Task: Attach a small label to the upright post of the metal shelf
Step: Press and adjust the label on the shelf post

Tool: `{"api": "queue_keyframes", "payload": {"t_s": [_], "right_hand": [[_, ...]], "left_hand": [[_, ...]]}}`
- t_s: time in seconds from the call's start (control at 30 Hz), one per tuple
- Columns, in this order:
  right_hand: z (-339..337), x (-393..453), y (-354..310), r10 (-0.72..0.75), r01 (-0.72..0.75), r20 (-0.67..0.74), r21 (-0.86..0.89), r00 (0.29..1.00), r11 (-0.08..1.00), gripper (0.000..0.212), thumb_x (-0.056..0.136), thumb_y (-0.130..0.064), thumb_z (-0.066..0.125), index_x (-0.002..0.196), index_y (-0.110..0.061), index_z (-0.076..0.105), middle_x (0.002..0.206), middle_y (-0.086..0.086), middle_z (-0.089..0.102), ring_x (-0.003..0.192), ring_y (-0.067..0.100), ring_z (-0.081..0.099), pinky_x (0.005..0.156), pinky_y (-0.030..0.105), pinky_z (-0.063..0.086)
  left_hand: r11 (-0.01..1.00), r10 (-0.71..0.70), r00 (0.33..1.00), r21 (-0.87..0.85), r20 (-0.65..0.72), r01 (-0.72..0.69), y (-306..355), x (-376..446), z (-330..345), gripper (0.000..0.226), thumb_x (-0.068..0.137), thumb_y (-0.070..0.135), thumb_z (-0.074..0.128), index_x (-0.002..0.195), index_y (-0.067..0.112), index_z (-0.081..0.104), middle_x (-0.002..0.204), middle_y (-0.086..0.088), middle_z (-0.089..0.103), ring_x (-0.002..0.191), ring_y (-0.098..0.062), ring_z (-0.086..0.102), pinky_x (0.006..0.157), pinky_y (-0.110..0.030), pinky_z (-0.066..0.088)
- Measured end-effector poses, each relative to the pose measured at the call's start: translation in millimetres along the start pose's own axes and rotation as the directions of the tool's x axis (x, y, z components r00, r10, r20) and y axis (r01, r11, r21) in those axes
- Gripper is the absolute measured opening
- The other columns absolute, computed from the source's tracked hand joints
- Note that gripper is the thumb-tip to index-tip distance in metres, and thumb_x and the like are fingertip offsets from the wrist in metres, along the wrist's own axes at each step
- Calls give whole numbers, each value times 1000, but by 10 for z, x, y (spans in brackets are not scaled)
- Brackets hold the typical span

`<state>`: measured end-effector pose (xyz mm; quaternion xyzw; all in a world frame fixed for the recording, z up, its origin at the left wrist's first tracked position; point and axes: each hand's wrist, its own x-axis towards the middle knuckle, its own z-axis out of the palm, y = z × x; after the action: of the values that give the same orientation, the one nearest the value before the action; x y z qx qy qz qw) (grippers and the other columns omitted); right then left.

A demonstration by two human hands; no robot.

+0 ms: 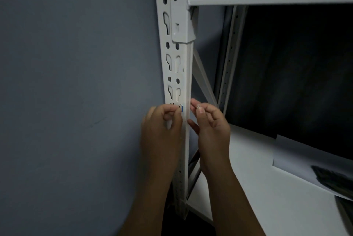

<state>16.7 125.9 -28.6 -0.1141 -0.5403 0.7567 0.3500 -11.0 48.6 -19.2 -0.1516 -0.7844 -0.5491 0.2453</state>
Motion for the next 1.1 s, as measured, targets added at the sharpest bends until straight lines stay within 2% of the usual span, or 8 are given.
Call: {"api": "queue_keyframes", "payload": {"t_s": [0.1, 0.17, 0.3, 0.4, 0.5, 0.67, 0.83, 1.1], "right_hand": [[-8, -4, -9, 1, -1, 12, 0, 1000, 1000, 13, 96, -9, 51, 92, -13, 63, 103, -10, 71, 93, 0, 67, 76, 21, 56], [-10, -9, -3, 0, 0, 17, -5, 1000, 1000, 13, 95, -10, 51, 92, -14, 63, 102, -10, 72, 93, 1, 67, 75, 20, 56], [-17, 5, 12, 3, -3, 8, -11, 1000, 1000, 12, 95, -11, 52, 91, -15, 63, 105, -9, 71, 96, 2, 66, 76, 21, 56], [-14, 12, 27, 2, -2, 8, -14, 1000, 1000, 13, 95, -12, 52, 91, -17, 63, 105, -9, 71, 97, 2, 66, 76, 20, 56], [-12, 16, 43, -13, 13, 9, -42, 1000, 999, 13, 96, -14, 52, 91, -20, 63, 105, -10, 70, 96, 1, 66, 75, 20, 55], [-5, 14, 51, -12, 12, 6, -43, 1000, 999, 14, 96, -16, 53, 89, -23, 63, 107, -9, 70, 95, 1, 66, 77, 23, 55], [11, 9, 54, -17, 17, -4, -73, 1000, 997, 12, 95, -18, 53, 91, -23, 63, 109, -7, 68, 95, 2, 65, 78, 24, 55], [54, 1, 47, -17, 16, -33, -47, 999, 999, 15, 96, -15, 51, 90, -22, 63, 105, -10, 69, 93, -2, 64, 76, 21, 54]], "left_hand": [[946, 265, 963, 210, -53, -249, -99, 58, -63, 3, 85, 22, 67, 86, 19, 67, 93, 7, 57, 88, -5, 43, 72, -12, 35], [888, 378, 923, 311, -70, -340, -157, 100, -67, 6, 82, 21, 69, 87, 17, 70, 99, -3, 61, 95, -15, 43, 79, -28, 36], [799, 498, 865, 425, -70, -425, -191, 126, -46, 7, 79, 21, 71, 86, 20, 73, 114, -3, 55, 107, -24, 38, 85, -51, 36], [762, 542, 838, 453, -56, -462, -205, 118, -30, 10, 83, 26, 64, 84, 20, 72, 119, 3, 44, 110, -25, 36, 87, -58, 36], [722, 590, 805, 490, -68, -488, -235, 125, -21, 4, 81, 23, 69, 80, 21, 72, 121, 2, 42, 112, -25, 34, 91, -56, 32], [647, 681, 726, 546, -99, -532, -290, 175, -2, 8, 83, 23, 70, 75, 23, 71, 126, 3, 42, 113, -23, 35, 98, -41, 21], [523, 792, 602, 626, -104, -579, -325, 260, 33, 16, 85, 21, 64, 69, 21, 65, 127, 2, 46, 117, -20, 37, 96, -42, 26], [483, 818, 561, 676, -123, -556, -335, 323, 104, 15, 83, 20, 59, 68, 21, 60, 130, 3, 46, 122, -17, 39, 101, -41, 23]]}}
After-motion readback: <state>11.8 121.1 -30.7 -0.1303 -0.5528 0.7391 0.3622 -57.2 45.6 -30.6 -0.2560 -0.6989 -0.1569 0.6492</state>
